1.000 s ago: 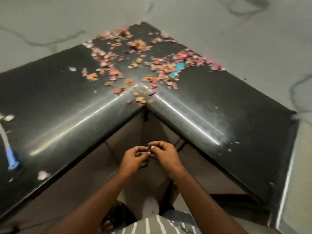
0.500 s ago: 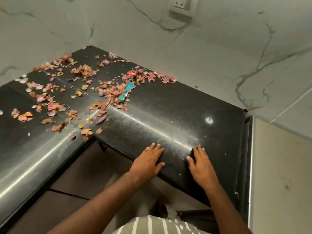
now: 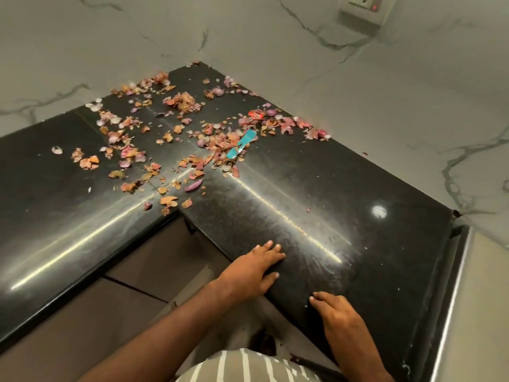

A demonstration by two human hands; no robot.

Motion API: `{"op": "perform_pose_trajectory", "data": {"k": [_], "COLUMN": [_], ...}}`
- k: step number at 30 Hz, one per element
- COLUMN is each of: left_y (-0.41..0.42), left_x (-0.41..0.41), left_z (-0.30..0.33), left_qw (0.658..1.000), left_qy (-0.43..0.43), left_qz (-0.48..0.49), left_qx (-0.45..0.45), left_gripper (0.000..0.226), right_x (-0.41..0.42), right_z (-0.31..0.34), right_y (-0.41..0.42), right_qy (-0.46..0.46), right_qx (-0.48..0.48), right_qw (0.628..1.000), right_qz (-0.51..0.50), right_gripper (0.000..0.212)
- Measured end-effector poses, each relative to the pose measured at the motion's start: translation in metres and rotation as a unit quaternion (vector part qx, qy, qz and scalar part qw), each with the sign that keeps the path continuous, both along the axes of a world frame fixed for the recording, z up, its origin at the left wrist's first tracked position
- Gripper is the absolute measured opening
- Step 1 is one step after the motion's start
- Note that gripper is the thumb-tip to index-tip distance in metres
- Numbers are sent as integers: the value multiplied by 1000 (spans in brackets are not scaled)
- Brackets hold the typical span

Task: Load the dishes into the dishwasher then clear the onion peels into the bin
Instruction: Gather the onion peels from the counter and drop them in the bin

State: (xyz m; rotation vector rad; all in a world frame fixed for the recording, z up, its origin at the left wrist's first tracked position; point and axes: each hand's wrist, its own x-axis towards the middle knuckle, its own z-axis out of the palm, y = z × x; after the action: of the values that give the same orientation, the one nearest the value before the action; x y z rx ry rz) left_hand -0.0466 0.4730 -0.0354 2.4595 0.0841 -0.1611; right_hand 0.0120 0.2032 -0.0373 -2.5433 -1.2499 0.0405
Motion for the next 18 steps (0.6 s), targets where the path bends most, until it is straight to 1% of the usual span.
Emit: {"op": "perform_pose_trajectory", "data": {"k": [2,3,5,6,8,9,10,12,13,16,18], "left_y": [4,7,13,16,27,31,37,47,52,65,72], "left_x": [-8,-16,-38,-52,-85,-99,-119,-161,-183,-252,-307], "left_z": [7,11,20,20,18,15,9,-2,-8,-18,-20], "left_qw": [997,993,980,972,947,926,896,828,800,736,676], "left_qy": [-4,-9,-12,-13,-15,-12,-9,-3,-7,-35,-52], "left_qz": [32,58,107,129,192,229,280,371,404,489,572], "left_qx": [-65,-100,-165,-196,-259,-299,-344,-421,-445,-468,-461], "left_gripper": [46,40,30,26,21,21,22,24,24,28,26], "right_x": [5,7,9,6,-5,-13,-28,-69,-93,-162,-209], "right_z": [5,7,14,17,24,25,25,22,18,3,-5], "right_y": [6,10,23,33,69,91,118,173,197,255,285], "right_qy": [-15,-13,21,56,162,214,259,324,347,377,369], "right_qx": [-6,-11,-5,20,90,118,125,99,77,5,-35], "right_qw": [1000,999,996,992,975,963,954,941,933,913,899], "right_qz": [-18,-38,-86,-109,-123,-118,-90,1,49,156,231], "right_gripper": [41,37,35,33,31,30,29,26,25,22,24]}}
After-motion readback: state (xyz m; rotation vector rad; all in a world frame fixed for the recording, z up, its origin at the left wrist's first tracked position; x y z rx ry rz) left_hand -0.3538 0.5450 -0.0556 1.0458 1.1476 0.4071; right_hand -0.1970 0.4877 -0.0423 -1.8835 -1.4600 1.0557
